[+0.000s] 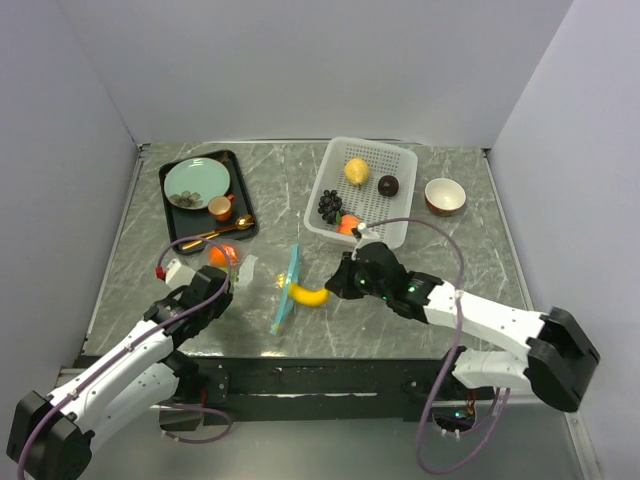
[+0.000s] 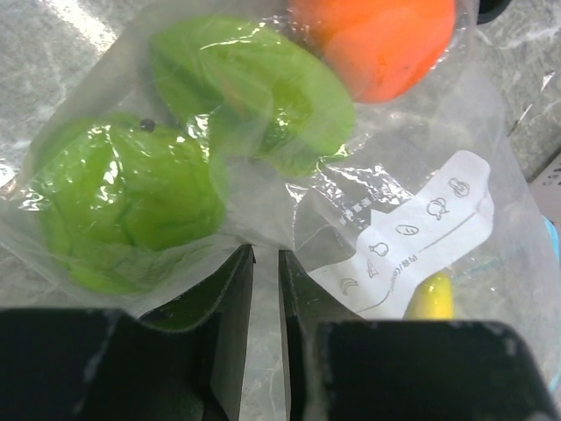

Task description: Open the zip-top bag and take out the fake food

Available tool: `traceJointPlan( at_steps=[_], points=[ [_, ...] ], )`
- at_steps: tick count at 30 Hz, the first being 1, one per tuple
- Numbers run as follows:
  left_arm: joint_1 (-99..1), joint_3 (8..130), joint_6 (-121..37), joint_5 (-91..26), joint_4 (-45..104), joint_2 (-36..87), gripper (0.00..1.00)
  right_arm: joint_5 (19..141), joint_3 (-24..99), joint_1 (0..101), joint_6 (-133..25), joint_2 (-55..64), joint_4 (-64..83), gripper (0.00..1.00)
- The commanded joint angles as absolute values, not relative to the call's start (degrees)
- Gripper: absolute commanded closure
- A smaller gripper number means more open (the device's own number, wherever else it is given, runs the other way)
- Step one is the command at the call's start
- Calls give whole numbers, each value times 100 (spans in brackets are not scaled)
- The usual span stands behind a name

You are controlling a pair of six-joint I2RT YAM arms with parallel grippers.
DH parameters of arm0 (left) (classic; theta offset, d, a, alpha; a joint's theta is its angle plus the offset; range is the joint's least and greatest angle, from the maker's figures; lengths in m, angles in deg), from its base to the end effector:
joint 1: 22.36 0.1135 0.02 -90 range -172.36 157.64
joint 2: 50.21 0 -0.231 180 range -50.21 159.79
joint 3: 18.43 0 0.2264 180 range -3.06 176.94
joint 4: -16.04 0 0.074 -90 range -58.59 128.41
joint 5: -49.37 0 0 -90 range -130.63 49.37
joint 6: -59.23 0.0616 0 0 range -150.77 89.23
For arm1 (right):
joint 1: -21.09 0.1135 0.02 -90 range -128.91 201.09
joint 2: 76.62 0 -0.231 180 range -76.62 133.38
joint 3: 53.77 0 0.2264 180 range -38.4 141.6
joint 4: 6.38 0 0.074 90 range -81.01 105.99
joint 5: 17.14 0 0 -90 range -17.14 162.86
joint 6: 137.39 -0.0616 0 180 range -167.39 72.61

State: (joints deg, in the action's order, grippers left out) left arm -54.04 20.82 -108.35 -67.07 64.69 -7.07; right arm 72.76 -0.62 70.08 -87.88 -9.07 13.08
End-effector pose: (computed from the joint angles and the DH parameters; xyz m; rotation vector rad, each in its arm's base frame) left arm 0.1471 -0.0585 0.1536 -1.1023 2.1172 -0.3343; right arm 0.1731 0.1989 0.1951 -0.1696 2.2962 0.8629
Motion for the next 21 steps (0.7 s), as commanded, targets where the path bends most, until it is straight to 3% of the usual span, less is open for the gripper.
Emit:
traceJointPlan(
  at_steps=[1,11,21],
  points=[
    [-5382,2392,-10636,-6621,6218,-714,76,6707,-52,6838,-8474,-1789,2372,100],
    [-5356,2489,-10451,-6419,6051,-872,73,5896,843,5697,-7974,-2863,3966,100],
    [-5356,2814,-10038,-6234,6024,-1030,70,5695,1951,4377,-7788,-1530,3141,100]
  ],
)
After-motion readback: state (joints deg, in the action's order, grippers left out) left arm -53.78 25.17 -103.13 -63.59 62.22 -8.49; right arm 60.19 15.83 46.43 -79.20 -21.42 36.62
